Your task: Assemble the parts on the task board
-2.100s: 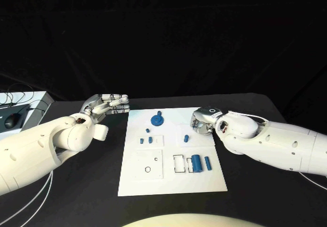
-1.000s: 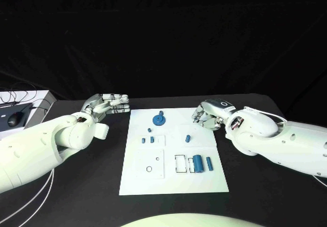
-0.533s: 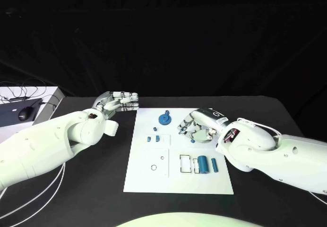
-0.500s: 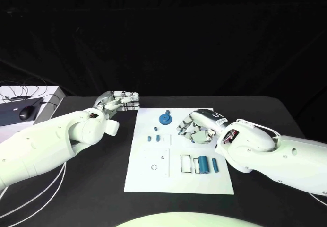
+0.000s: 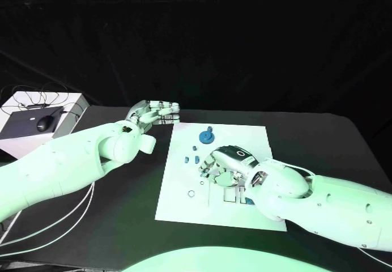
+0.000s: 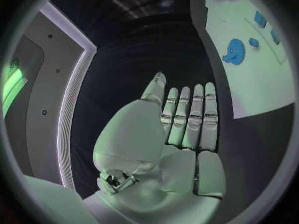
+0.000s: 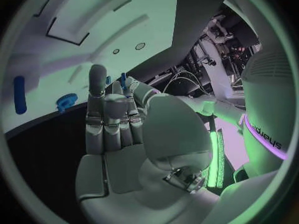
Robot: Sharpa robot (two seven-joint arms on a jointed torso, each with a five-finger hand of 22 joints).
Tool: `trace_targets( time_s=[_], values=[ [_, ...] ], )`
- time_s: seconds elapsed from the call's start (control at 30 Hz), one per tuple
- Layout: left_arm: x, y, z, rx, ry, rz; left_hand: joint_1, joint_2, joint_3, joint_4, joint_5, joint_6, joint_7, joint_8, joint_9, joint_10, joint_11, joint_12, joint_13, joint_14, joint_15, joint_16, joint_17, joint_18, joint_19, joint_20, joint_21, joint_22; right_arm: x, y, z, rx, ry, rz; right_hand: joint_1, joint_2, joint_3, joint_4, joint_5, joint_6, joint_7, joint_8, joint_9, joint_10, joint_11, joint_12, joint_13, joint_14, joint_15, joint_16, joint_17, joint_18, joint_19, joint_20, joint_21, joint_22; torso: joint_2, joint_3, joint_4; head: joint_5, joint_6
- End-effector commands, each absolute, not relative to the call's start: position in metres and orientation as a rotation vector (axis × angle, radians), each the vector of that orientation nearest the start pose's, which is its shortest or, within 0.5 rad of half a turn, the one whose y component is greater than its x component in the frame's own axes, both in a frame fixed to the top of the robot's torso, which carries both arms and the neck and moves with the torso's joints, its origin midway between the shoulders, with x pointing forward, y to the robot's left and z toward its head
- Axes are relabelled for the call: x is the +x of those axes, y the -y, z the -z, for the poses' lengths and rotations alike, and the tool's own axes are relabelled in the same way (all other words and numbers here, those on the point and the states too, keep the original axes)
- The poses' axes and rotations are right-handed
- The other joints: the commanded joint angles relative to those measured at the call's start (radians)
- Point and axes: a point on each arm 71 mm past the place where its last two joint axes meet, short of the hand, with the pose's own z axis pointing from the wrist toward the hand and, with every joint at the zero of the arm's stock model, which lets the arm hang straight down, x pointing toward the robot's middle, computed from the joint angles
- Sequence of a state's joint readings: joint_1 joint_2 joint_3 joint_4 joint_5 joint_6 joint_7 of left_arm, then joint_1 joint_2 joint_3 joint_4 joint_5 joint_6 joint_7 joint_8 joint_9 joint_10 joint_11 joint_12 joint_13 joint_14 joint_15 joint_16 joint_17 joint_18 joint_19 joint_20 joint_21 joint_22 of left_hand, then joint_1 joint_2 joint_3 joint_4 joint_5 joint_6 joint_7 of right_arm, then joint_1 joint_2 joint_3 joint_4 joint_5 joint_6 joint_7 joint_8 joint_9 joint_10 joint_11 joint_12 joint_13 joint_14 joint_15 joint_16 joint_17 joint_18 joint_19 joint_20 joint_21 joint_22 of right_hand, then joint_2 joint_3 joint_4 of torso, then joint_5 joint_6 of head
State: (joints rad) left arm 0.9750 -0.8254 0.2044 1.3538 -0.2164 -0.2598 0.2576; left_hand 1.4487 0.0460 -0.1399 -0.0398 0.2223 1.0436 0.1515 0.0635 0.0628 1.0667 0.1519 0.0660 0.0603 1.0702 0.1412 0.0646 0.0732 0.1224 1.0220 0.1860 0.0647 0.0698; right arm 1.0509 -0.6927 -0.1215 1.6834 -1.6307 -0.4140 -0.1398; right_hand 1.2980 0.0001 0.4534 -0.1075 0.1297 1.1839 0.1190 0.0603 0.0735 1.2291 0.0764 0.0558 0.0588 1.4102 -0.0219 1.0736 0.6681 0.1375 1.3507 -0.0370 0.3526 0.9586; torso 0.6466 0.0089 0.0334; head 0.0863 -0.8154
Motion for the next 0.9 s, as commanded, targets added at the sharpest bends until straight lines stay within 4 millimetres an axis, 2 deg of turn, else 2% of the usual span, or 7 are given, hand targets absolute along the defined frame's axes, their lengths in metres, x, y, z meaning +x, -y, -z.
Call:
trace_targets(
  time_s=[0.03,0.27,0.9],
  values=[
    [0.505,-0.254,0.221,-1.148,-1.421,1.389,-0.008,-0.003,0.004,0.001,-0.004,-0.001,0.002,-0.001,-0.001,-0.004,0.001,-0.002,-0.001,-0.003,0.002,-0.003,0.001,-0.001,0.000,0.004,0.002,-0.001,0.390,0.078,0.255,-0.425,-1.671,-0.861,0.016,0.014,-0.001,-0.007,0.004,-0.001,0.005,0.005,0.001,0.005,-0.009,0.002,0.001,0.003,-0.002,-0.002,-0.002,0.013,0.006,0.001,-0.009,0.006,0.000,0.0002,0.0008,0.014,-0.012],
    [0.505,-0.253,0.221,-1.148,-1.423,1.393,-0.012,-0.004,0.004,0.004,-0.004,0.000,0.002,-0.001,-0.001,-0.004,0.001,-0.002,-0.001,-0.003,0.002,-0.003,0.001,0.000,0.000,0.004,0.002,-0.001,0.386,0.073,0.265,-0.434,-1.673,-0.838,0.015,0.014,-0.001,-0.008,0.006,0.001,0.004,0.005,0.001,0.008,-0.009,0.003,0.001,0.003,-0.004,0.000,-0.003,0.014,0.013,0.000,-0.016,0.016,0.001,0.0010,-0.0006,0.026,-0.022],
    [0.505,-0.256,0.221,-1.152,-1.426,1.389,-0.013,-0.006,0.005,0.008,-0.004,-0.001,0.003,-0.001,-0.001,-0.002,0.001,-0.002,-0.001,-0.004,0.003,-0.003,0.001,0.000,-0.001,0.005,0.002,-0.001,0.386,0.075,0.271,-0.471,-1.707,-0.804,0.014,0.014,-0.001,-0.009,0.005,0.002,0.004,0.005,0.001,0.008,-0.010,0.003,0.001,0.002,-0.004,0.002,-0.003,0.014,0.016,0.000,-0.024,0.024,0.001,0.0007,-0.0011,0.027,-0.034]
  ],
)
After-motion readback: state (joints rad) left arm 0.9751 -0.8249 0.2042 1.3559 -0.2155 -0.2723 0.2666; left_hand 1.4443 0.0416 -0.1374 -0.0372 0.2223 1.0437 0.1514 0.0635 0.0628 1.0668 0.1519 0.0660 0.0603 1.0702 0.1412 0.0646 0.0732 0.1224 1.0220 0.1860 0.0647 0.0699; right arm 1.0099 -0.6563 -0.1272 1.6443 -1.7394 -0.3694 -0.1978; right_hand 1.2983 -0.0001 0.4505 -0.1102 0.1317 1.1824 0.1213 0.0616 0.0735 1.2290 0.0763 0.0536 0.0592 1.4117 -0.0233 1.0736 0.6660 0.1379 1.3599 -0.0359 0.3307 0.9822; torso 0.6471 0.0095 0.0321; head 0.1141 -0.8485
